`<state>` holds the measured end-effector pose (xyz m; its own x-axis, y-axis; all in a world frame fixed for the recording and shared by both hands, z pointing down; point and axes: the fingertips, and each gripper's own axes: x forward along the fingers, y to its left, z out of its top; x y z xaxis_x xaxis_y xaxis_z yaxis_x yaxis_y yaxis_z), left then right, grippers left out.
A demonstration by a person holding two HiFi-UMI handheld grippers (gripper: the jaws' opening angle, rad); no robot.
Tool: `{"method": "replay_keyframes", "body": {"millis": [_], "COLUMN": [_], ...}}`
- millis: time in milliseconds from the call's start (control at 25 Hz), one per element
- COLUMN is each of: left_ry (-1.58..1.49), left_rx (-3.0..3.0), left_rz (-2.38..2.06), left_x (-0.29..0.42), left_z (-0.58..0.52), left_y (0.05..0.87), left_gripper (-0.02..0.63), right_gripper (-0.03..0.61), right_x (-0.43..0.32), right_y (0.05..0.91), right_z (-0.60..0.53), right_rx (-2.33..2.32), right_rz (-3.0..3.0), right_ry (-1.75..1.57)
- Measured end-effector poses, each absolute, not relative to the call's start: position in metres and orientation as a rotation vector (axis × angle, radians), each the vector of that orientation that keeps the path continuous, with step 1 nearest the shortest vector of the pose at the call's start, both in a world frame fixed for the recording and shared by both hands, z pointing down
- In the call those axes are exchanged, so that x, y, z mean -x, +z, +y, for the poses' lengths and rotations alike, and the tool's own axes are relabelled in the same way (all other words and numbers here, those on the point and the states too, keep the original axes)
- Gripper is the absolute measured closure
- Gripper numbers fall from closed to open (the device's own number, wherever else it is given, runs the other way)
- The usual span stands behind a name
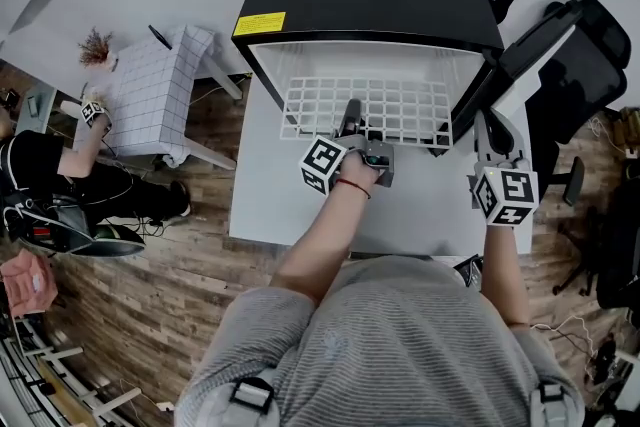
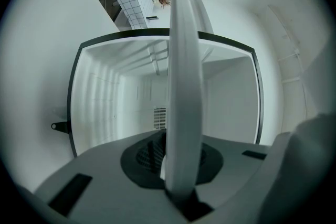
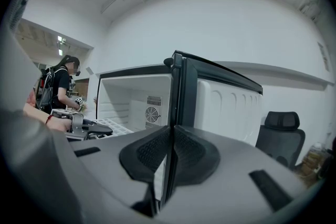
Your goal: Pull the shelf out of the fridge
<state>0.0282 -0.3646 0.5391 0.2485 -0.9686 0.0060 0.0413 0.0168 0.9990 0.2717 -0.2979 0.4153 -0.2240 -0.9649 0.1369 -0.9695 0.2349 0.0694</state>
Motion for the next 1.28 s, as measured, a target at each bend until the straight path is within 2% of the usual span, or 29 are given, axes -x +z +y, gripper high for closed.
{"method": "replay_keyframes", "body": {"millis": [1280], "left_ry": [-1.027], "left_rx": [-1.268], "left_rz": [-1.0], "left_x": [-0.027], "left_z": [-0.344], "left_y": [0.537], "left_gripper": [0.569], "right_gripper": [0.563], "right_x": [-0.271], "right_y": [0.414], "right_z": [-0.3], "right_rx": [-1.853], "right_rz": [-2.344], "right_ry": [0.052]}}
